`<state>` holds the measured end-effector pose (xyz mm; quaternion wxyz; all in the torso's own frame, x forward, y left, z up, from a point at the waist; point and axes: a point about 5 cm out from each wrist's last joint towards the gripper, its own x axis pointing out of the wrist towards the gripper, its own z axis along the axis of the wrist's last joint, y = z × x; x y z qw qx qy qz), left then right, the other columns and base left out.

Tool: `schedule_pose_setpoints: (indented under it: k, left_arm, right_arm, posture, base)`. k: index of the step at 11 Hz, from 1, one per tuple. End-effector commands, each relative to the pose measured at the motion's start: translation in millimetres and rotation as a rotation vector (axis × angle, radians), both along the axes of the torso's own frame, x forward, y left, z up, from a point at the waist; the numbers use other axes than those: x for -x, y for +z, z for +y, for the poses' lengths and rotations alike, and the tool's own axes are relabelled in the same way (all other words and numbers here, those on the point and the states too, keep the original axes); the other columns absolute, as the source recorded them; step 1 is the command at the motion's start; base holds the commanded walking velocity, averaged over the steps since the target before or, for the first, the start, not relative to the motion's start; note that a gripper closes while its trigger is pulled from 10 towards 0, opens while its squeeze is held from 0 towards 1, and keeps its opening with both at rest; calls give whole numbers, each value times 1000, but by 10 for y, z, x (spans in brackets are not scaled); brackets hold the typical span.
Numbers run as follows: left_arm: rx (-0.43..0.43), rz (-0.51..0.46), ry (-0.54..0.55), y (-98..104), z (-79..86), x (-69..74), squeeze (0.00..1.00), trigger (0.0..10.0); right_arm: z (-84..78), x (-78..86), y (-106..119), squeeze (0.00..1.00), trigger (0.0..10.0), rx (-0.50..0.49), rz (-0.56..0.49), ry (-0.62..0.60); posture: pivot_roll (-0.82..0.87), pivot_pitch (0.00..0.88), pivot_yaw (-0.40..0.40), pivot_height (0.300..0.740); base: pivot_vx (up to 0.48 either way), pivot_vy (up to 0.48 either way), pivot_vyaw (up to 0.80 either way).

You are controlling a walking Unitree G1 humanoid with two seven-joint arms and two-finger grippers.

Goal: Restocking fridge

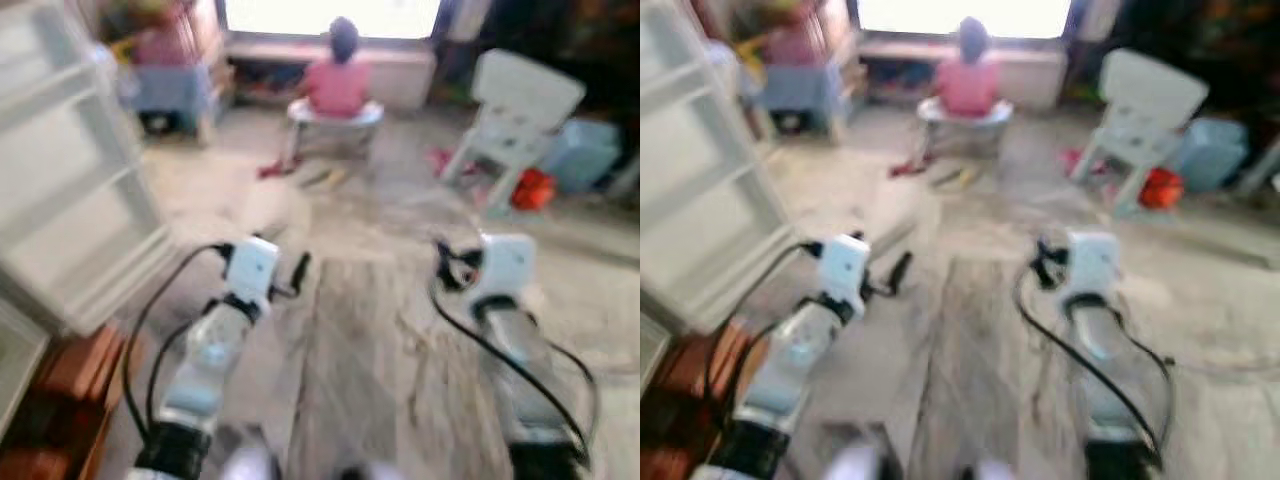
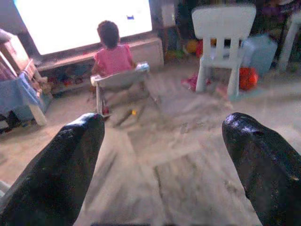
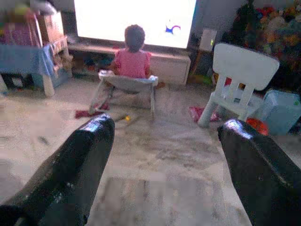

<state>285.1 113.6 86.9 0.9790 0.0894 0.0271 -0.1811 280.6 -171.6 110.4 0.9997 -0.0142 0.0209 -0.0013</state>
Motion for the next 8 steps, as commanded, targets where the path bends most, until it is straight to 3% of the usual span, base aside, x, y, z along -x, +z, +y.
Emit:
schedule_pose_setpoints:
  k: [1,3,6,8]
  left_arm:
    - [3,0,-11,20,-40,-18,0,10000]
    - [11,10,-30,10,-59,-15,0,10000]
    - [4,15,-20,-9,-38,-11,0,10000]
    - [26,14,-47,5,-47,6,0,10000]
  right_arm:
    - [-72,50,-30,0,10000,15,8,-22]
    - [-79,48,-38,0,10000,27,7,-21]
    - [-95,33,-22,0,10000,13,-1,-16]
    - [-113,40,-20,0,10000,11,-2,-22]
  posture:
    - [-14,0,8,740]
    - [-15,0,6,740]
    - [-13,0,3,740]
    - [-13,1,4,740]
  base:
    - [0,0,0]
    - [0,0,0]
    - [0,0,-800]
    - [137,0,0]
